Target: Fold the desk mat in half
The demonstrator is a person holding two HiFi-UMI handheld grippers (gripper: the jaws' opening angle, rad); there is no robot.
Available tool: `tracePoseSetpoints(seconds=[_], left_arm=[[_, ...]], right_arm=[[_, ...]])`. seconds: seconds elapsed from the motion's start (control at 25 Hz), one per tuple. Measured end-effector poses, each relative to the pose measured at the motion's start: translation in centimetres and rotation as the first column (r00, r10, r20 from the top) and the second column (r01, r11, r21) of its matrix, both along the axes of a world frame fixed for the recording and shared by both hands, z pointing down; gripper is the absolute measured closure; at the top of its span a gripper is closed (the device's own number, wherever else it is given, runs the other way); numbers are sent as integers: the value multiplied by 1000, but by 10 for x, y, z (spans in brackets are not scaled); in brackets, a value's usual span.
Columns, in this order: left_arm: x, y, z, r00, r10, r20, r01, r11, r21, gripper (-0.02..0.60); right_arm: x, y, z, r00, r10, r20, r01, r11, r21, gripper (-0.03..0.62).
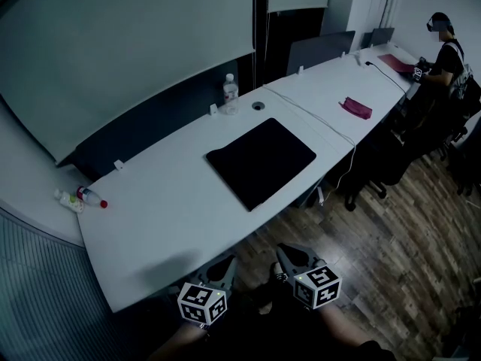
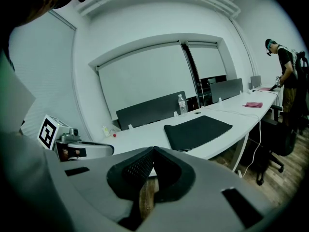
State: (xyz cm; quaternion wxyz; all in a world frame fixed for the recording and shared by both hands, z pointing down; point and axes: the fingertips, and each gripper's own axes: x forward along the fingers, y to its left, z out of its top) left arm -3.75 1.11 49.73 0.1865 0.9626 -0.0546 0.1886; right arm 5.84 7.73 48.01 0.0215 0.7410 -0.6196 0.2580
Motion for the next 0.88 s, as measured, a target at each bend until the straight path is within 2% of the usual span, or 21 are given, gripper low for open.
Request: tracePoseSetpoints(seconds=[0.88], left_arm=[[3,16,-7,1000,17,-15,-17,999,30,575]], right_arm=[[3,18,-1,1000,2,-13,-2,1000,8,571]])
